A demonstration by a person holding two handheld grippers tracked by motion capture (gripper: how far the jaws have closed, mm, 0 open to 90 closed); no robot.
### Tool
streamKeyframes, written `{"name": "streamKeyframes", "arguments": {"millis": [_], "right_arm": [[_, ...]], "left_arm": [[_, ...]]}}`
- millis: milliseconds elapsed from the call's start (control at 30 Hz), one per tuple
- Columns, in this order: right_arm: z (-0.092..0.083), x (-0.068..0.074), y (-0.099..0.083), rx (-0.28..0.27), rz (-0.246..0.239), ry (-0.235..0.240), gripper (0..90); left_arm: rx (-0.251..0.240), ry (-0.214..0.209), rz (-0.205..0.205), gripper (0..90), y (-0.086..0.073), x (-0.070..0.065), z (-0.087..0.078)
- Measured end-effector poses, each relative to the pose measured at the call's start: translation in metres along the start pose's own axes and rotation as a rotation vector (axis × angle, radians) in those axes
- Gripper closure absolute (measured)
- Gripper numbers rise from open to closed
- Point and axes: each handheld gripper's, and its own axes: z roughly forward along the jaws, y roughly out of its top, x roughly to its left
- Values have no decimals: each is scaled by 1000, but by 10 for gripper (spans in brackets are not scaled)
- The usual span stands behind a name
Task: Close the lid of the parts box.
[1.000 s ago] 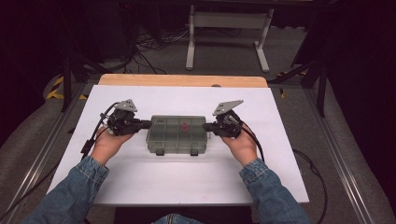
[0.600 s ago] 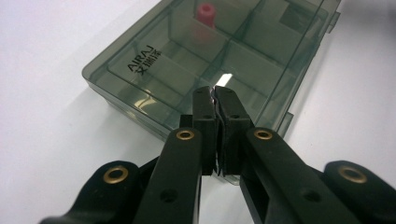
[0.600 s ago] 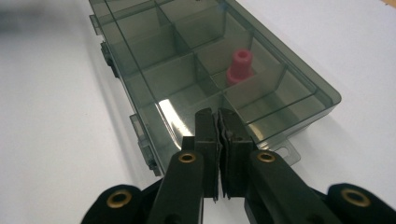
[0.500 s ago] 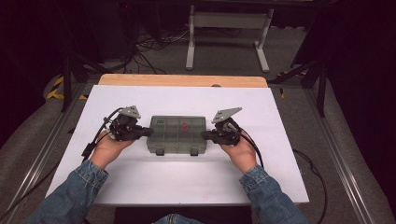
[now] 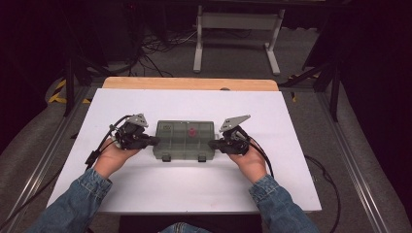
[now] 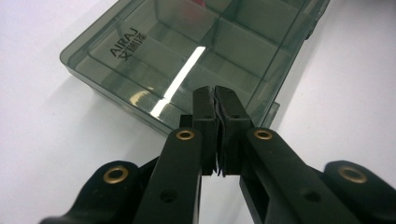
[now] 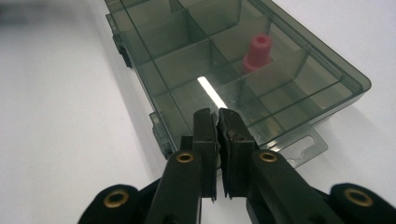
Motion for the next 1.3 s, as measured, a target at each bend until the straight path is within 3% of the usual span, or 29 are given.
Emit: {"name": "streamKeyframes", "arguments": {"millis": [600, 800, 933, 1167, 1300], "right_arm": [[3, 1, -5, -1, -3, 4, 856], [3, 2, -4, 2, -8, -1, 851], [3, 1, -4, 0, -4, 9, 831], [-2, 2, 1, -27, 6, 27, 695], [-7, 2, 6, -51, 27, 54, 575]], "left_arm": [[35, -29, -9, 875, -3, 2, 8], [42, -17, 7, 858, -2, 0, 7], [41, -8, 13, 809, -2, -1, 7], [8, -9, 17, 679, 0, -6, 3], [-27, -14, 4, 454, 0, -10, -1]]}}
